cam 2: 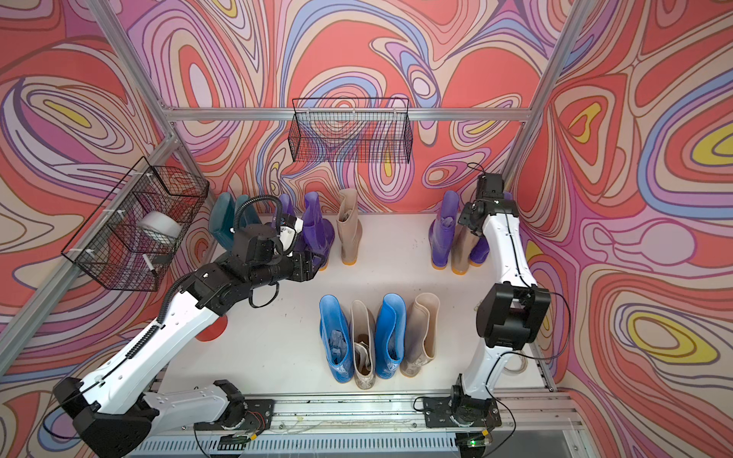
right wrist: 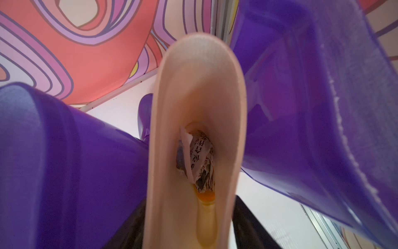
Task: Match and arrange rain boots in pairs
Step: Pick up the rain boot at the center of the board.
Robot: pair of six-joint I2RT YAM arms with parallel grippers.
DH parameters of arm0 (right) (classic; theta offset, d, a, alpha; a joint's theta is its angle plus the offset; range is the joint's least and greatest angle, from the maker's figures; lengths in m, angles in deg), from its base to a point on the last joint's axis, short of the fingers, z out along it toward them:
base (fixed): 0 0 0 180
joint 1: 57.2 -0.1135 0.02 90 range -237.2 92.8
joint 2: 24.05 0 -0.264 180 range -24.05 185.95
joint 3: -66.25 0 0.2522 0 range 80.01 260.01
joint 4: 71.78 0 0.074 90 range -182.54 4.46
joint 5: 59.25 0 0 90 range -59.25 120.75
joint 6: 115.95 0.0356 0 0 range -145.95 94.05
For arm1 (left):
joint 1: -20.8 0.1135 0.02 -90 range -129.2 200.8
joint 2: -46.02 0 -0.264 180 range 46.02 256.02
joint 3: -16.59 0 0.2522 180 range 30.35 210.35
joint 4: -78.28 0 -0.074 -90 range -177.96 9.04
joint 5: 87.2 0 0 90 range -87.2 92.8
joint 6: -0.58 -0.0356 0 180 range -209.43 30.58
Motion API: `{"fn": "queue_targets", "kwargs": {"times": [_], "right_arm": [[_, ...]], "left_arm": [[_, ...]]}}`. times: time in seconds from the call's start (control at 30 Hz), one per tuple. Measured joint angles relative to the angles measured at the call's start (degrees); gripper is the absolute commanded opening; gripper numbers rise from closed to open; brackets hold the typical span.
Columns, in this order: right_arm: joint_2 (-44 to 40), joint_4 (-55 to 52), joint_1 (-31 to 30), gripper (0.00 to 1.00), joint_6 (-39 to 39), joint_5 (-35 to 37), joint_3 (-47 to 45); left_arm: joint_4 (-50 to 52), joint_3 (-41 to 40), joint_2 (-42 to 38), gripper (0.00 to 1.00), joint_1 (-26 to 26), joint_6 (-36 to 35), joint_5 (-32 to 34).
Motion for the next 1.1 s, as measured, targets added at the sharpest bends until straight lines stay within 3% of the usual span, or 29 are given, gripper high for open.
{"fn": "queue_targets", "kwargs": {"times": [0.1,0.27,0.37,0.53,0.63,0.7,1.1], "right_arm": [[0.0,2.0,0.1,0.55,0.2,0.0,-1.6],[-0.2,3.9,0.3,0.64,0.2,-0.1,-4.7],[-1.1,4.3,0.3,0.62,0.2,-0.3,-6.4],[-2.5,5.2,0.3,0.38,0.0,-0.6,-7.0],[-2.9,5.3,0.3,0.12,-0.1,-1.2,-6.9],[-3.0,5.0,0.3,0.02,0.0,-1.7,-6.6],[-8.4,-0.3,0.3,0.0,-0.2,-3.1,-5.3]], "left_arm": [[0.0,0.0,0.0,0.62,0.0,0.0,0.0],[0.0,0.0,0.0,0.62,0.0,0.0,0.0],[0.0,0.0,0.0,0.62,0.0,0.0,0.0],[0.0,0.0,0.0,0.62,0.0,0.0,0.0],[0.0,0.0,0.0,0.62,0.0,0.0,0.0],[0.0,0.0,0.0,0.62,0.0,0.0,0.0],[0.1,-1.2,-0.9,0.62,0.0,0.1,0.0]]}}
